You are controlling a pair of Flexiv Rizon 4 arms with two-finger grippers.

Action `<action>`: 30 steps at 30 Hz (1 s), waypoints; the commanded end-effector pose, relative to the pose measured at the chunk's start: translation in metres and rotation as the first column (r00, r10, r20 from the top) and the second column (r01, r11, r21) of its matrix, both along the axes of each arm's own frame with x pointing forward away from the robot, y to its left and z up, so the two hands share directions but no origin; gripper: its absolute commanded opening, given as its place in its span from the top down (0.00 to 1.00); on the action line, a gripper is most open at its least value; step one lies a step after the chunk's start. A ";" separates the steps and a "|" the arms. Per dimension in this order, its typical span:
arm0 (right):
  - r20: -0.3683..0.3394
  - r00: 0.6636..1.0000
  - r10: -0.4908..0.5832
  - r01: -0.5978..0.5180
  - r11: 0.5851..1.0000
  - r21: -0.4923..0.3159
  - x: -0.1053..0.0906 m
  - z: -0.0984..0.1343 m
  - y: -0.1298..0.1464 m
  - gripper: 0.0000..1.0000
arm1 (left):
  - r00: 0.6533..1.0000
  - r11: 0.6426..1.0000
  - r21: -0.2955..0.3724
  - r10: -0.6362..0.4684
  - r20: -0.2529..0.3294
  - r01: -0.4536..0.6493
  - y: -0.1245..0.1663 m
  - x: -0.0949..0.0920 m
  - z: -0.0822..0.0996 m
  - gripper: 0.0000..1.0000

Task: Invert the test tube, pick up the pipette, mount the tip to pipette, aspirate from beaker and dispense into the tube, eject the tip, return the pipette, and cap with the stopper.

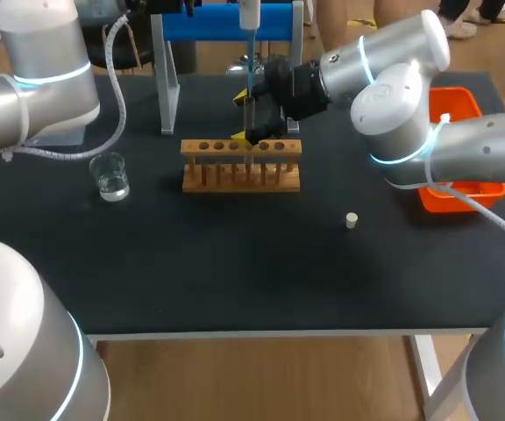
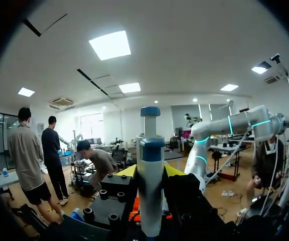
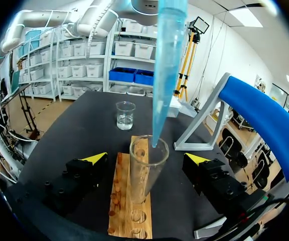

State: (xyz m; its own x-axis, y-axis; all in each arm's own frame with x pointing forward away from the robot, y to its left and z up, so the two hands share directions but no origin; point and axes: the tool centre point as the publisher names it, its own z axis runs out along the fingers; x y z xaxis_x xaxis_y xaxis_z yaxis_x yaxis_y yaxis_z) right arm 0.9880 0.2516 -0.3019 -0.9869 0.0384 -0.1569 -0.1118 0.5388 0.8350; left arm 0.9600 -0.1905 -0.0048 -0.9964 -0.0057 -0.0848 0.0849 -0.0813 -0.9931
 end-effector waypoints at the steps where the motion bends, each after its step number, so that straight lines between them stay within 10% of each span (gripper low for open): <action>1: -0.002 1.000 0.001 -0.001 1.000 -0.004 0.001 0.000 0.000 0.00 | 1.000 1.000 -0.001 0.000 -0.001 0.000 0.000 -0.001 -0.001 1.00; 30: -0.002 1.000 0.001 -0.001 1.000 -0.004 0.001 0.000 0.000 0.00 | 1.000 1.000 -0.010 0.002 -0.019 -0.002 -0.002 -0.003 -0.013 1.00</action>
State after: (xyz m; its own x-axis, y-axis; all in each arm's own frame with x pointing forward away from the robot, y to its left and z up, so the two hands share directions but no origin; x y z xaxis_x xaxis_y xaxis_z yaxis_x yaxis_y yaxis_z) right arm 0.9880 0.2516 -0.3019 -0.9869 0.0384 -0.1569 -0.1118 0.5388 0.8349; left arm 0.9581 -0.1920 -0.0167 -0.9978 -0.0056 -0.0661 0.0663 -0.0896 -0.9938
